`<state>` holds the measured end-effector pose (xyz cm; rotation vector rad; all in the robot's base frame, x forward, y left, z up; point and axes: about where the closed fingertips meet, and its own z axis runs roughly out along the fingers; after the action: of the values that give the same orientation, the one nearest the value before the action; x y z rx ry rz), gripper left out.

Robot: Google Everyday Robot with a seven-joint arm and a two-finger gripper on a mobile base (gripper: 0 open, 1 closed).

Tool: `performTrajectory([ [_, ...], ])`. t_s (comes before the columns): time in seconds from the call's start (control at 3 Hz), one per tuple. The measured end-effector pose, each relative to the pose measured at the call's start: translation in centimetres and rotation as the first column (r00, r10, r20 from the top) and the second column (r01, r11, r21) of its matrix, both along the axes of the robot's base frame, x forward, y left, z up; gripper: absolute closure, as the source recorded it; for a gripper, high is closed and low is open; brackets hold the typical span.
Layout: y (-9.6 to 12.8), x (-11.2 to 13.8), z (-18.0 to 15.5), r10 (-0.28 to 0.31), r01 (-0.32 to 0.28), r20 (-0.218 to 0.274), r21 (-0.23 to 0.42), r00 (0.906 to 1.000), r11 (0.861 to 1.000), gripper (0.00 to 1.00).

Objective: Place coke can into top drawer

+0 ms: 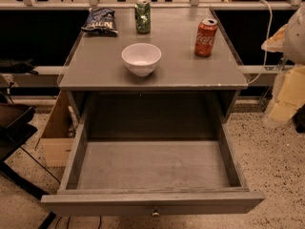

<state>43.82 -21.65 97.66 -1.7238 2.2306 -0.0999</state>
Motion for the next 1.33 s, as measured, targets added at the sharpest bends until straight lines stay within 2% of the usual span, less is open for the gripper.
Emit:
performTrajectory([
  [0.33,0.0,0.4,0.0,-0.003,0.003,0.004,0.014,1.0,1.0,0.0],
  [0.67,-0.8,3.1,0.1,-0.037,0.033,0.029,0.118,0.9989,0.993,0.0],
  [1.0,-1.6,7.8,-1.5,-0.109,0.081,0.07,0.326,0.9916,0.942,0.0],
  [1.33,-1.7,12.9,-3.1,-0.169,0.073,0.132,0.537,0.9767,0.84,0.0],
])
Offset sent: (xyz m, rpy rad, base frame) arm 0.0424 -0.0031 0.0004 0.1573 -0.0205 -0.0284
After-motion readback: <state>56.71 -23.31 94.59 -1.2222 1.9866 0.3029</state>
